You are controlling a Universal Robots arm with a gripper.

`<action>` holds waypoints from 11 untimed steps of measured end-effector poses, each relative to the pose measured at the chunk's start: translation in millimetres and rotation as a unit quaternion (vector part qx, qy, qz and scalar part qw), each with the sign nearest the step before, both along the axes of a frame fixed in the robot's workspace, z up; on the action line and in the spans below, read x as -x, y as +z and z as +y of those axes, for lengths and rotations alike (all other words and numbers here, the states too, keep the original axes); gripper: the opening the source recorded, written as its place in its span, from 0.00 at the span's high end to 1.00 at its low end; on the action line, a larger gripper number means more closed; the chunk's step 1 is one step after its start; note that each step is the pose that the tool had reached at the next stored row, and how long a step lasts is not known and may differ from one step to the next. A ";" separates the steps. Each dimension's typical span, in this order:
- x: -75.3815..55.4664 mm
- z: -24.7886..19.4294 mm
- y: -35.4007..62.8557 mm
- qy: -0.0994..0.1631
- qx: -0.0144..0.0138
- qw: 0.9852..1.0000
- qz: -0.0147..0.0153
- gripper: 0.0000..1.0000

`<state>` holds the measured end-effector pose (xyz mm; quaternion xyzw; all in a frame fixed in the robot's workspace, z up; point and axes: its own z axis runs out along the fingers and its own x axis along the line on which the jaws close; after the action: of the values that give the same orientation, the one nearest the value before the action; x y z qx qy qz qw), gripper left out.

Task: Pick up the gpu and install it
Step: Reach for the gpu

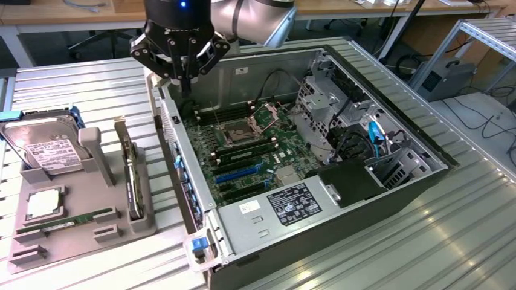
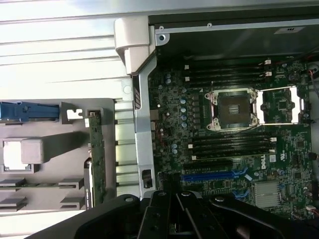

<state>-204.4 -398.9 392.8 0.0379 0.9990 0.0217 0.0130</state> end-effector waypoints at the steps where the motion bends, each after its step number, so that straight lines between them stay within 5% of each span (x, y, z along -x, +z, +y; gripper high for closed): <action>1: 1.5 0.0 -0.1 0.000 0.000 1.000 0.000 0.89; 11: 8.7 0.0 -0.3 0.000 0.000 1.000 0.000 0.89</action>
<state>-213.2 -398.9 392.5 0.0378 0.9990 0.0217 0.0131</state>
